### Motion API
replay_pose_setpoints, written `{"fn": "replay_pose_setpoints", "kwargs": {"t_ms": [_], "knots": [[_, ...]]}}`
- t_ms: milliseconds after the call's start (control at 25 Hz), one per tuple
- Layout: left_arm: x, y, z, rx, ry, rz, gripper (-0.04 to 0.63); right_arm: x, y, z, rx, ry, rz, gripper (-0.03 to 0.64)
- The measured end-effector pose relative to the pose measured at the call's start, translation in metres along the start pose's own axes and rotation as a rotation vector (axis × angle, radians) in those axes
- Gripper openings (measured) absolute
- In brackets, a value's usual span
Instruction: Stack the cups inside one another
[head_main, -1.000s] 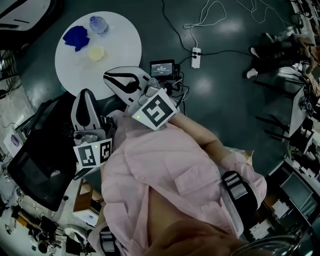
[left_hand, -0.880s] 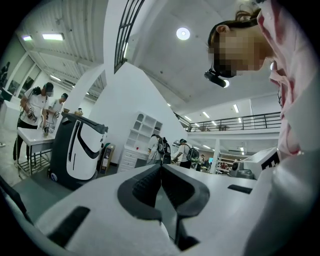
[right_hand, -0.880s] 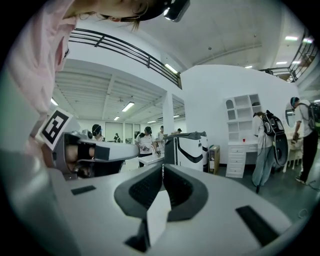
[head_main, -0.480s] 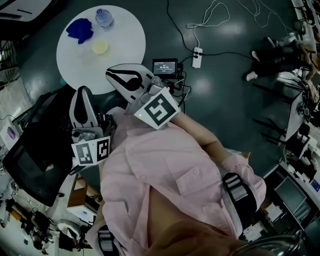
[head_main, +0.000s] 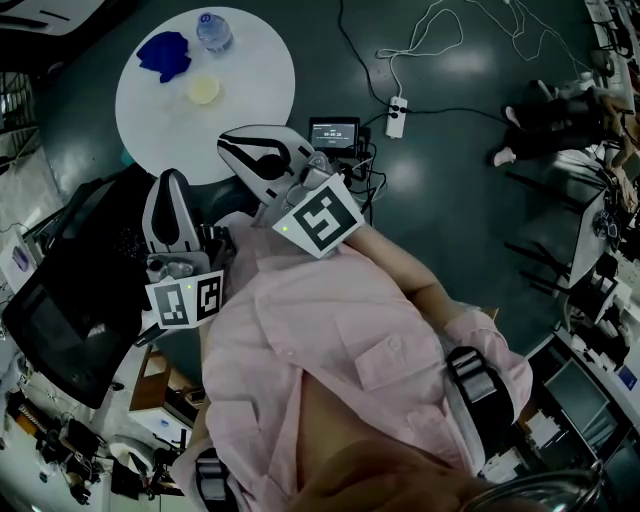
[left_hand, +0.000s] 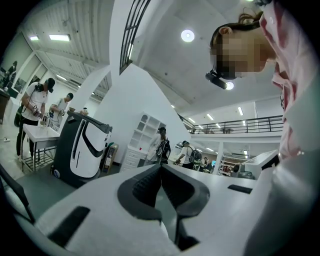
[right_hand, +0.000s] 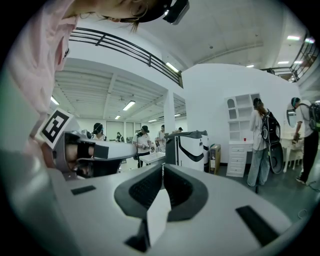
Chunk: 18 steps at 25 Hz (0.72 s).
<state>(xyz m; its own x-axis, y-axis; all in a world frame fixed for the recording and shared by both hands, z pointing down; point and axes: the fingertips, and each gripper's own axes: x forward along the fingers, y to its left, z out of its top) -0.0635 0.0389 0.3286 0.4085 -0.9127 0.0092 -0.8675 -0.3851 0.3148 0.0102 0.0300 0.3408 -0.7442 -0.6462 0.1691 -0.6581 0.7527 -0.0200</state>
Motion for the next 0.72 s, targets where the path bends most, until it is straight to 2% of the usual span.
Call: {"fn": "replay_pose_setpoints", "kwargs": {"t_ms": [720], "knots": [[-0.0043,-0.0059,0.0004,0.026,-0.001,-0.005,0.020,0.0043,0.0076,-0.0053,-0.013,0.029,0.032,0.034]]}}
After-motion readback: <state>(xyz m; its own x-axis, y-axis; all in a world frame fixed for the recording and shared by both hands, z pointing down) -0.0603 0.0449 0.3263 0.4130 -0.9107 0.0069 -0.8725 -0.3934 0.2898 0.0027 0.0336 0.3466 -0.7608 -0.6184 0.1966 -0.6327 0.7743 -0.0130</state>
